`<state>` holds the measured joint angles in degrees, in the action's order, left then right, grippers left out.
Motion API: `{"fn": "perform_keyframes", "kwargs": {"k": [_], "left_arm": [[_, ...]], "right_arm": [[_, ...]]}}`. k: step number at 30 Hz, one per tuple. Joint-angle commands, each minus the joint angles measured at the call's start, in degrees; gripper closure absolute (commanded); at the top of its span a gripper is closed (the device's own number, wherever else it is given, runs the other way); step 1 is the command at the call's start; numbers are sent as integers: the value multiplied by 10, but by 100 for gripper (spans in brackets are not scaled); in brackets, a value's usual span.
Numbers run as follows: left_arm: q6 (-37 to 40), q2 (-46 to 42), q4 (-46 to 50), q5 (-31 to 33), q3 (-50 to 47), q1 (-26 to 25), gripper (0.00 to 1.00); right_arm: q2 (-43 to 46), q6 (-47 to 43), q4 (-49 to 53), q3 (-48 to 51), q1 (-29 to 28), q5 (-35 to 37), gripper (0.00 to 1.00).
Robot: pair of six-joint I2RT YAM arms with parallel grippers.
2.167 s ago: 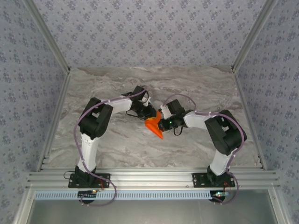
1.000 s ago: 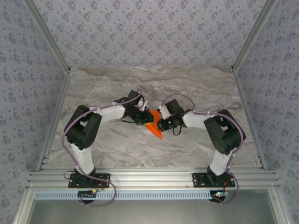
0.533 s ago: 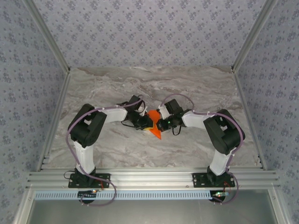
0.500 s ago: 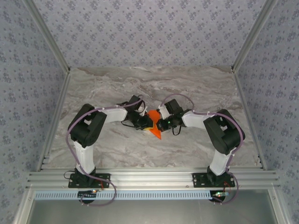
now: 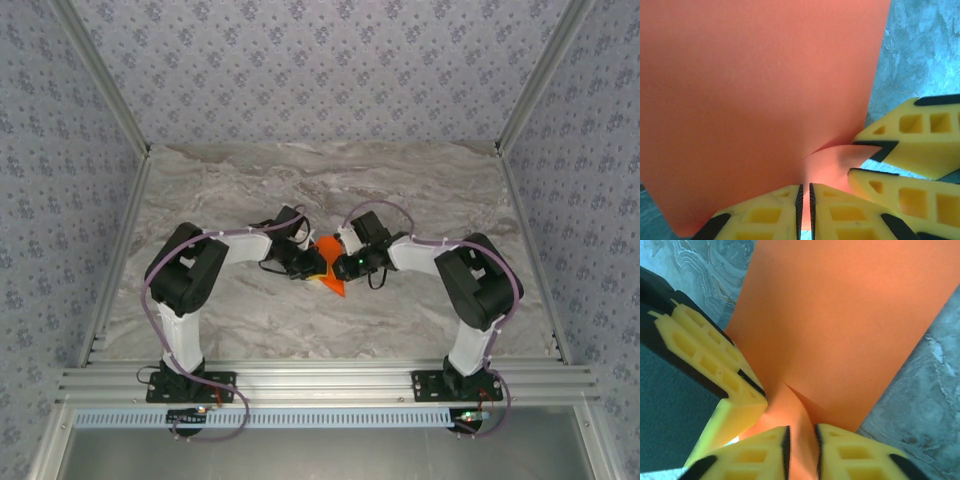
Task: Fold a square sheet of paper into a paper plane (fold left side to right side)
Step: Third fold the triangle at the center of the table.
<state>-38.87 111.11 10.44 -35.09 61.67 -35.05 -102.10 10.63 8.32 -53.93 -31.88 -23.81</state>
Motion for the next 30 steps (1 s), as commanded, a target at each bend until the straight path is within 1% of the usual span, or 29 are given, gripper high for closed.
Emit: {"fn": "perform_keyframes", "kwargs": {"k": [1,5,7,12,14,21,30], "left_arm": [[6,19,27,43,-21,-3,86],[7,19,27,45,-22,-3,86],[6,19,27,44,-20,-3,86],[9,16,30,44,-17,-3,86],[9,15,30,44,-17,-3,86],[8,13,31,44,-16,-4,86],[9,15,34,46,-13,-3,86]], "right_arm": [[36,5,44,-21,24,0,70],[71,2,73,-16,29,4,68],[85,11,74,-3,25,-23,69],[93,64,65,23,0,-135,75],[85,81,52,30,-9,-153,76],[34,76,58,17,-25,-140,77],[20,63,72,34,-27,-122,77]]}}
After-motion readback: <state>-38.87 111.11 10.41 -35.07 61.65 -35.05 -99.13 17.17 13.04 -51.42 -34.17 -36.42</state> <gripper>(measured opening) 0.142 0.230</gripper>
